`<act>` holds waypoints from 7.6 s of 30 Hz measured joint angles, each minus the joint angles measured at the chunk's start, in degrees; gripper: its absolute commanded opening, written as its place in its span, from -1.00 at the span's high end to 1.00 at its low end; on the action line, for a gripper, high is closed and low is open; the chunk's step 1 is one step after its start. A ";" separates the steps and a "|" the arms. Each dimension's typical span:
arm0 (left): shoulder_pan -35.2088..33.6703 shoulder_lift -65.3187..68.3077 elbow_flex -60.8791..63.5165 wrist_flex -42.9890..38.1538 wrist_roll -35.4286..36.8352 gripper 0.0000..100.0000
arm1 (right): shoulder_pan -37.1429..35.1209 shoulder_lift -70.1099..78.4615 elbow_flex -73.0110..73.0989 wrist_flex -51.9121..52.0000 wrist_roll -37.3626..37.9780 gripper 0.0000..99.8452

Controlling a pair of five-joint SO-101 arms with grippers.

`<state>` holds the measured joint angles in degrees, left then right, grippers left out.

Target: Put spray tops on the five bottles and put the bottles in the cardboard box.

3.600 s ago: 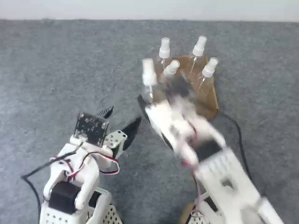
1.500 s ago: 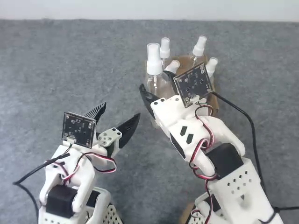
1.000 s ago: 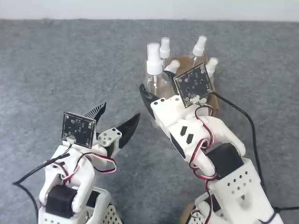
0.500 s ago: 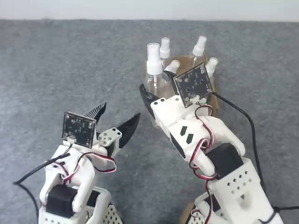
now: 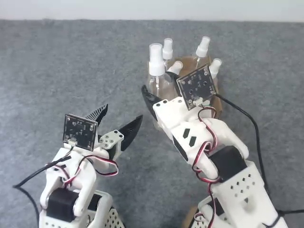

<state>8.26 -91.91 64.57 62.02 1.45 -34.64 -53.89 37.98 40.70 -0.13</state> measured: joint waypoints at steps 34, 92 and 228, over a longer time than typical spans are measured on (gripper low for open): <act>0.00 0.00 0.00 0.00 0.00 0.39 | 0.00 0.00 1.14 -3.87 0.00 0.99; 2.46 0.44 10.46 -5.89 -1.85 0.39 | 19.34 14.95 0.62 -1.58 6.33 0.99; 2.46 0.44 10.46 -5.89 -1.85 0.39 | 18.55 39.91 12.84 -31.56 3.96 0.32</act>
<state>10.73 -91.47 75.03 56.13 -0.40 -16.09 -13.98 50.81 9.14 3.82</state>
